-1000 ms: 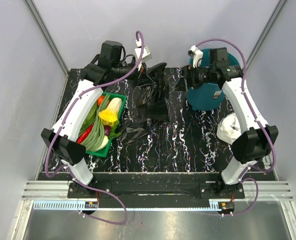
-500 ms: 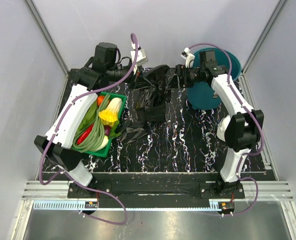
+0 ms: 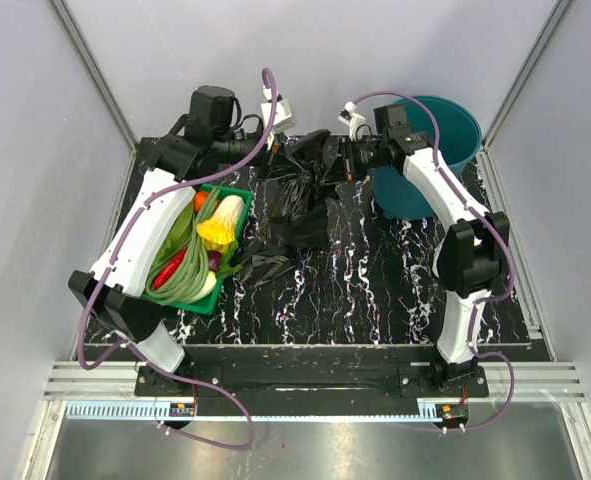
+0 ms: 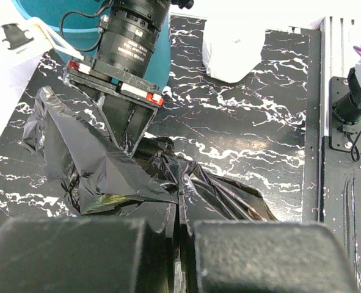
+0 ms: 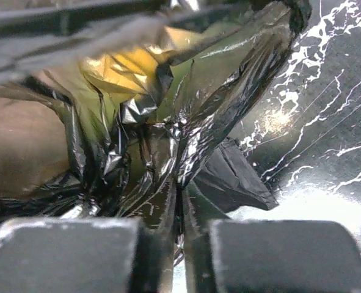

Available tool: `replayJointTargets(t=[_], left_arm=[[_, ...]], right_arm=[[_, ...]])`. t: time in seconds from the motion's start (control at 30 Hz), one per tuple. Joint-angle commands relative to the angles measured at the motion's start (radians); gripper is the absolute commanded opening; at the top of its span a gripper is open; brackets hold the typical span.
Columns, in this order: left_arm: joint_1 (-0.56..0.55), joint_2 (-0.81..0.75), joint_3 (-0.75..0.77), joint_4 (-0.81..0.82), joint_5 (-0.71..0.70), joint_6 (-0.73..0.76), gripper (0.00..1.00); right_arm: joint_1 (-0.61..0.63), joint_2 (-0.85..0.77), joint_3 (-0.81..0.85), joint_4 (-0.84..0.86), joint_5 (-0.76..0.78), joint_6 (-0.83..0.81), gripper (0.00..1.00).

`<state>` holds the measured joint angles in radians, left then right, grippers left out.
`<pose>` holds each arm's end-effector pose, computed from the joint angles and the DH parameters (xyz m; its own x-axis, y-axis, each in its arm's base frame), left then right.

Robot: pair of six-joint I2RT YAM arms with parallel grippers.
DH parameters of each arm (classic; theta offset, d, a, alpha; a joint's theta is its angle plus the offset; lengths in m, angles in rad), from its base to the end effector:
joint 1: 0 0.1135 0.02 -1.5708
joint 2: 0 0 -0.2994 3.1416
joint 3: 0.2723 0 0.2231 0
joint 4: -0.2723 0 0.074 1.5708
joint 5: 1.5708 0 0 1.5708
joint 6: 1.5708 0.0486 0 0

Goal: Put the trash bags into the trash bin

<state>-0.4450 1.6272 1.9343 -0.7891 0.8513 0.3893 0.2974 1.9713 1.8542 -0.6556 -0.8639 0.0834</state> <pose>0.2709 -0.1697 0.4854 -0.0511 0.3015 -0.9521 0.9778 0.2092 0.0137 0.4029 0.1621 0.3500 -0.7243 -0.1654 -0.6693 -0.6528 0.4769 0.5886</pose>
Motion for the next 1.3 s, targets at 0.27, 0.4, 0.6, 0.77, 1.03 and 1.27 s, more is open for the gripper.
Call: replayJointTargets(t=[0.27, 0.4, 0.6, 0.77, 1.03, 1.27], left_arm=[[0.075, 0.055, 0.131, 0.174, -0.451, -0.05, 0.0], [0.08, 0.19, 0.466, 0.195, -0.599, -0.049, 0.0], [0.071, 0.18, 0.607, 0.53, -0.666, -0.085, 0.0], [0.002, 0.116, 0.634, 0.414, -0.641, -0.034, 0.0], [-0.188, -0.133, -0.64, 0.186, -0.617, 0.221, 0.0], [-0.163, -0.234, -0.701, 0.11, -0.594, 0.257, 0.0]], right_arm=[[-0.026, 0.086, 0.687, -0.226, 0.538, -0.282, 0.0], [-0.026, 0.185, 1.06, -0.182, 0.745, -0.393, 0.0], [-0.026, 0.029, 0.983, 0.16, 0.813, -0.488, 0.0], [-0.021, -0.054, 1.015, 0.046, 0.674, -0.433, 0.0], [-0.001, -0.448, -0.451, 0.051, 0.505, -0.508, 0.0], [-0.004, -0.545, -0.479, -0.009, 0.517, -0.522, 0.0]])
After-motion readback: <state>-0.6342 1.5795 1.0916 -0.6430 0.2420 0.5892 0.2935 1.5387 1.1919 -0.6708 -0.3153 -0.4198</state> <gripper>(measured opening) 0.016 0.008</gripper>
